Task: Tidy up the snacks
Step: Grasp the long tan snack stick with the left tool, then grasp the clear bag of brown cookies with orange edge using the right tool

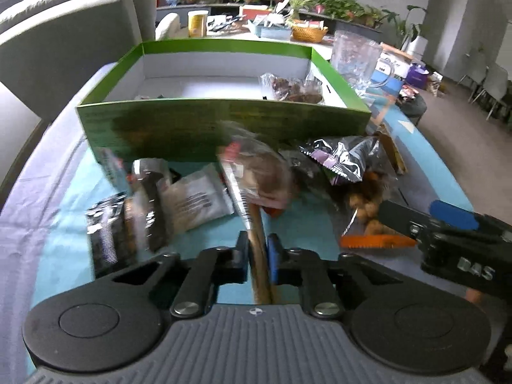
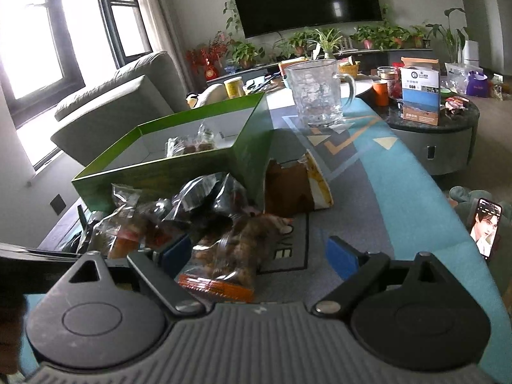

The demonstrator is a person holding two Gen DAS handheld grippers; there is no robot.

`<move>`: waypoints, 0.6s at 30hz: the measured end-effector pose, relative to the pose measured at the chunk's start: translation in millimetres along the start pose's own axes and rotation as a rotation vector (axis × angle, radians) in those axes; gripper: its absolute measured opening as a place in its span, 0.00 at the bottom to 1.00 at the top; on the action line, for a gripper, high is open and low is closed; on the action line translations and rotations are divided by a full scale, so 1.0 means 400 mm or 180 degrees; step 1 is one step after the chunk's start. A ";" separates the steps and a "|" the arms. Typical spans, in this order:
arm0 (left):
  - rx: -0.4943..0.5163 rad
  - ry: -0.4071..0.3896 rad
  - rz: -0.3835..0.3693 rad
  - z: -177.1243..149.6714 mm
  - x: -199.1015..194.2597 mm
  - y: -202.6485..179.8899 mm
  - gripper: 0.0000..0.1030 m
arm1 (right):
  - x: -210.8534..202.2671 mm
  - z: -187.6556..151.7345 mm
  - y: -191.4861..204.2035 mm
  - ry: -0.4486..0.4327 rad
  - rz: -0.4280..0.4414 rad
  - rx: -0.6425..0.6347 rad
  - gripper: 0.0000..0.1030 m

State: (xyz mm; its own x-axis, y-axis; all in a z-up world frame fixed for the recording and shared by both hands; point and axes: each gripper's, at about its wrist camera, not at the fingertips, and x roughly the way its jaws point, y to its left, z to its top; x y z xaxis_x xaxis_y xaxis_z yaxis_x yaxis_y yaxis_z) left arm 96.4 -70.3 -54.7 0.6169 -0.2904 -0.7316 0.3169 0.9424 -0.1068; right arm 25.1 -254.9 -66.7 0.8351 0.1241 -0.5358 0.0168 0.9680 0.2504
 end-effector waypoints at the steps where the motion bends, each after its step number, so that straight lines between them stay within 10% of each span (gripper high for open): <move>1: -0.0015 -0.0021 -0.0032 0.000 -0.010 0.006 0.09 | 0.001 -0.002 0.005 0.0013 0.0008 -0.0020 0.66; 12: -0.0216 -0.0310 -0.0134 -0.007 -0.104 0.077 0.09 | 0.045 -0.021 0.081 0.0211 0.0057 -0.0220 0.66; 18: -0.0406 -0.0439 -0.0099 0.004 -0.128 0.124 0.09 | 0.015 -0.039 0.138 0.0394 0.0787 -0.0312 0.66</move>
State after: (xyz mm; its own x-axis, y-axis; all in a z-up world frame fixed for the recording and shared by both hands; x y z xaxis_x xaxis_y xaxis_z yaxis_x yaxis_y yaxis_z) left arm 81.7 -8.9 -21.4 0.7038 -0.3314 -0.6284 0.2489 0.9435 -0.2188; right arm 22.6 -197.5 -68.7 0.7338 0.3788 -0.5640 -0.2371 0.9207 0.3099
